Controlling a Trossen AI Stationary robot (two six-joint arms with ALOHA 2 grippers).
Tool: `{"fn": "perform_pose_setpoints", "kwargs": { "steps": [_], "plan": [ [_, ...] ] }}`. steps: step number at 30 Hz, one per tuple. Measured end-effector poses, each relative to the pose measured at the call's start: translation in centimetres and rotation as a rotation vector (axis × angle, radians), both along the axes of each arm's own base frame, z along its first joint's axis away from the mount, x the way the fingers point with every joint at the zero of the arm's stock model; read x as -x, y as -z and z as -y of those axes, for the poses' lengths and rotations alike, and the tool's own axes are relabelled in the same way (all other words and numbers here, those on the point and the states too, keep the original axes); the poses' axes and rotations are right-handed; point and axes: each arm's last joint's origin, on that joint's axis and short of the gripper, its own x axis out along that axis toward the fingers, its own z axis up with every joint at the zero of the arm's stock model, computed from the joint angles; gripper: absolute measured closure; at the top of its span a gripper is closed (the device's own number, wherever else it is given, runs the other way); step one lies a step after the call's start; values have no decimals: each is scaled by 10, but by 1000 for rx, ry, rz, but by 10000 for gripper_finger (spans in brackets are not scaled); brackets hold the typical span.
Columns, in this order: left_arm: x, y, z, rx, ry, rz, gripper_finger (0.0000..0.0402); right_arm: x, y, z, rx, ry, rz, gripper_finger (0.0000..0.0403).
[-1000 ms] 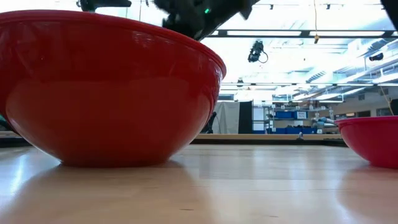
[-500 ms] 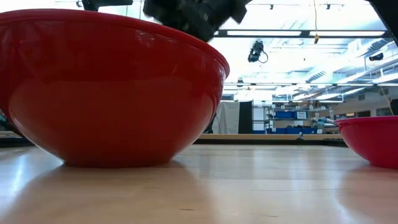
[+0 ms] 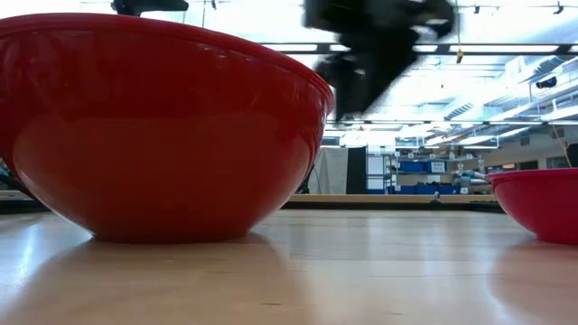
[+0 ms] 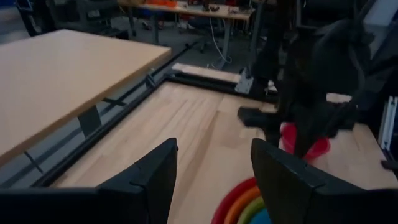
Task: Nest bowls inside each other
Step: Stack the pink bowl on top of the blue bowl
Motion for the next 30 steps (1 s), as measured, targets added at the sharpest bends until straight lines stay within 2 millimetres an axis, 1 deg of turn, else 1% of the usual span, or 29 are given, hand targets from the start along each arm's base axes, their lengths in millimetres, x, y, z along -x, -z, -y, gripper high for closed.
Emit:
{"fn": "perform_pose_setpoints", "kwargs": {
  "steps": [4, 7, 11, 14, 18, 20, 22, 25, 27, 30],
  "plan": [
    [0, 5, 2, 1, 7, -42, 193, 36, 22, -16, 10, 2, -143, 195],
    [-2, 6, 2, 0, 1, -52, 193, 58, 30, -20, 25, 69, -200, 201],
    [-6, 9, 3, 4, -4, -66, 193, 82, 45, -22, 69, 168, -277, 210],
    [-7, 10, 3, 2, -4, -73, 193, 94, 52, -23, 73, 191, -303, 216],
    [-7, 10, 3, 4, -4, -72, 193, 103, 66, -20, 95, 208, -325, 230],
    [-7, 10, 3, 4, -4, -72, 193, 104, 71, -19, 95, 208, -322, 249],
    [-7, 10, 3, 6, -5, -71, 193, 106, 73, -16, 105, 214, -330, 279],
    [-7, 10, 3, 9, -5, -70, 193, 102, 70, -11, 102, 230, -328, 340],
    [-7, 10, 3, 9, -6, -69, 193, 99, 63, -9, 80, 223, -326, 376],
    [-6, 10, 3, 6, -5, -74, 193, 92, 51, -4, 88, 235, -300, 377]
  ]
}}
